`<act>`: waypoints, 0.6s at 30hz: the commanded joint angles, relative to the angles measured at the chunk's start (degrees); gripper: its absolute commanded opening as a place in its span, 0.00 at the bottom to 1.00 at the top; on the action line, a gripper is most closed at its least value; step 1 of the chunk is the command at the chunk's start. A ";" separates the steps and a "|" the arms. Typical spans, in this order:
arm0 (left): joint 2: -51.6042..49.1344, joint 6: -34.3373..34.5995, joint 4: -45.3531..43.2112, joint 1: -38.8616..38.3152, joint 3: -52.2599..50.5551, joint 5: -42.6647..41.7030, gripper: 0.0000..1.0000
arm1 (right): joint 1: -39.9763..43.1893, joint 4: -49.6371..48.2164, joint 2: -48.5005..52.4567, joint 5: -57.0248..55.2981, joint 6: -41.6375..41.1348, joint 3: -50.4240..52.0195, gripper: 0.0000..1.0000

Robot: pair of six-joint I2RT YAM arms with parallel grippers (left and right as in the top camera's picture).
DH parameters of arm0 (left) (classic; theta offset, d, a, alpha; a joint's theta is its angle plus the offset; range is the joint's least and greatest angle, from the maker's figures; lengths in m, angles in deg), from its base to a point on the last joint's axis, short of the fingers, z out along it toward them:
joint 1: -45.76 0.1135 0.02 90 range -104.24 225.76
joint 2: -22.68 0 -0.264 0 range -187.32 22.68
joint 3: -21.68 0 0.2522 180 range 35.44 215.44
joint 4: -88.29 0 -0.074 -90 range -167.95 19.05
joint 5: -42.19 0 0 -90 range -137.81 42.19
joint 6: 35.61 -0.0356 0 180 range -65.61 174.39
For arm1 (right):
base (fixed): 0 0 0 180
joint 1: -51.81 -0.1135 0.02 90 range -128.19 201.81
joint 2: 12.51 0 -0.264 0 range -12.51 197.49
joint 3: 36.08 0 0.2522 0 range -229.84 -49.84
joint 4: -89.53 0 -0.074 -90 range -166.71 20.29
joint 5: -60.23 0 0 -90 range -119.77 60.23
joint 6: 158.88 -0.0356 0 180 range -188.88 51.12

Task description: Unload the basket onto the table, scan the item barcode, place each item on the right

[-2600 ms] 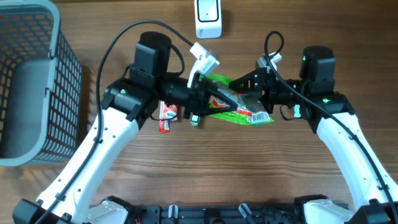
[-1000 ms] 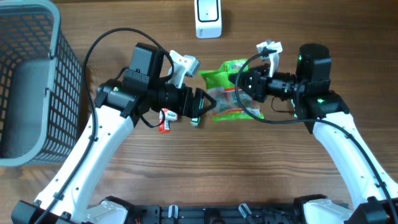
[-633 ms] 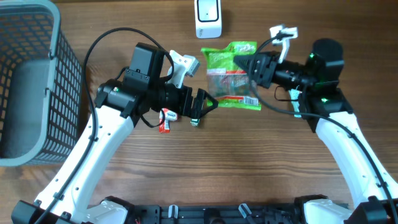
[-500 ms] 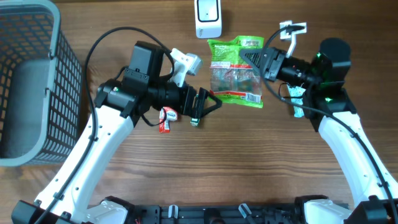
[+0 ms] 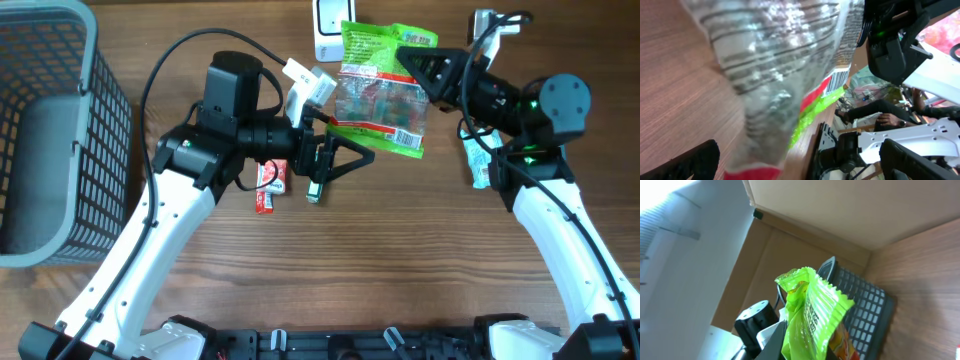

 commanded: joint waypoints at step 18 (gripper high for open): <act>0.00 2.10 0.55 3.98 0.37 -0.37 1.00 | 0.20 -0.02 -0.26 -2.01 1.66 -0.87 0.04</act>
